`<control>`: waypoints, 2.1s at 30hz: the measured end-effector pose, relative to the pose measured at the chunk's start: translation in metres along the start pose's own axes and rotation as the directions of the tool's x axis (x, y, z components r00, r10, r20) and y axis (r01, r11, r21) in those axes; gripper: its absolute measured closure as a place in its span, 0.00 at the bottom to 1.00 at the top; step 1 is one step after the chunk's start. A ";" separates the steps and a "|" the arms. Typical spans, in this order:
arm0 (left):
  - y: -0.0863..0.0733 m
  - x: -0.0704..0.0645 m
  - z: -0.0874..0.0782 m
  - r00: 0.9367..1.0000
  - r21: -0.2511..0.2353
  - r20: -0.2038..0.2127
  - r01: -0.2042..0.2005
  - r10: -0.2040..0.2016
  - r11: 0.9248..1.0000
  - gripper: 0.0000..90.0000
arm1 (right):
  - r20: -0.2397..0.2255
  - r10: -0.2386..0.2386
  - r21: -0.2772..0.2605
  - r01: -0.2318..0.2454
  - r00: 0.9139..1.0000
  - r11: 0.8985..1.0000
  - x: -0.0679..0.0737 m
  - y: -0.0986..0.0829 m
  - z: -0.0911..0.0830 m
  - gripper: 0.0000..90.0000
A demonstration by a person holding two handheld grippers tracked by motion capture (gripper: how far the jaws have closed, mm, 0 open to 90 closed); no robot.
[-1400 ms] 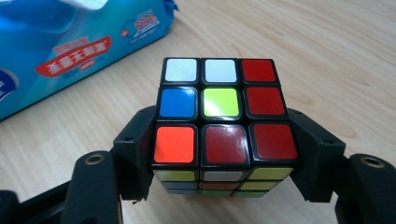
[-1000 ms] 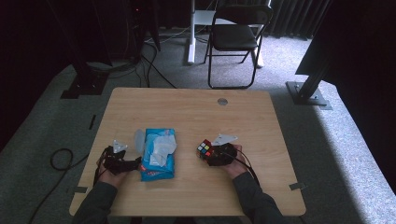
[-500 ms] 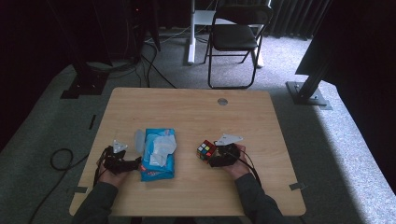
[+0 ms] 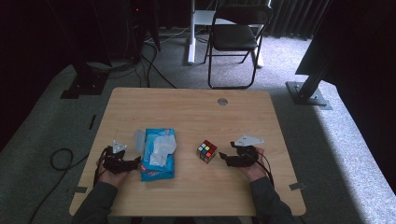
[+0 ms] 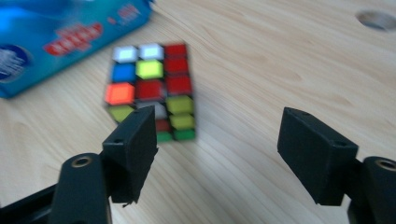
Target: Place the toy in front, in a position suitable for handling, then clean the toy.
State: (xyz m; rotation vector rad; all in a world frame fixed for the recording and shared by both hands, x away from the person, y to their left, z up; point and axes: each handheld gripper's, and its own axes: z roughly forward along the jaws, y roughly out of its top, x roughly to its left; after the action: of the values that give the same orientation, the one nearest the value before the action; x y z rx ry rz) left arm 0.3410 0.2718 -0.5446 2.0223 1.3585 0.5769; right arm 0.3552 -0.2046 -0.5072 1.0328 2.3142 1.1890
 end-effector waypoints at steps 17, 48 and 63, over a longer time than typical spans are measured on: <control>0.004 0.004 -0.012 0.997 -0.016 0.055 0.048 -0.047 0.999 0.41 | 0.108 0.074 0.065 -0.081 0.991 0.995 -0.028 -0.028 0.014 0.35; 0.007 -0.004 -0.036 0.999 -0.070 0.043 0.032 -0.029 0.997 0.39 | 0.132 0.072 0.093 -0.085 0.989 0.992 -0.032 -0.035 0.022 0.34; 0.018 -0.009 -0.072 0.999 -0.153 0.036 0.036 -0.031 0.988 0.39 | 0.131 0.072 0.093 -0.085 0.989 0.992 -0.032 -0.035 0.022 0.34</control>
State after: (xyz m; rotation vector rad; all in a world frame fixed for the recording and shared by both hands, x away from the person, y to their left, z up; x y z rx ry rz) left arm 0.3019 0.2768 -0.4806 1.8744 1.2857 0.6111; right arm 0.3741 -0.2294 -0.5487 1.2084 2.2703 1.0141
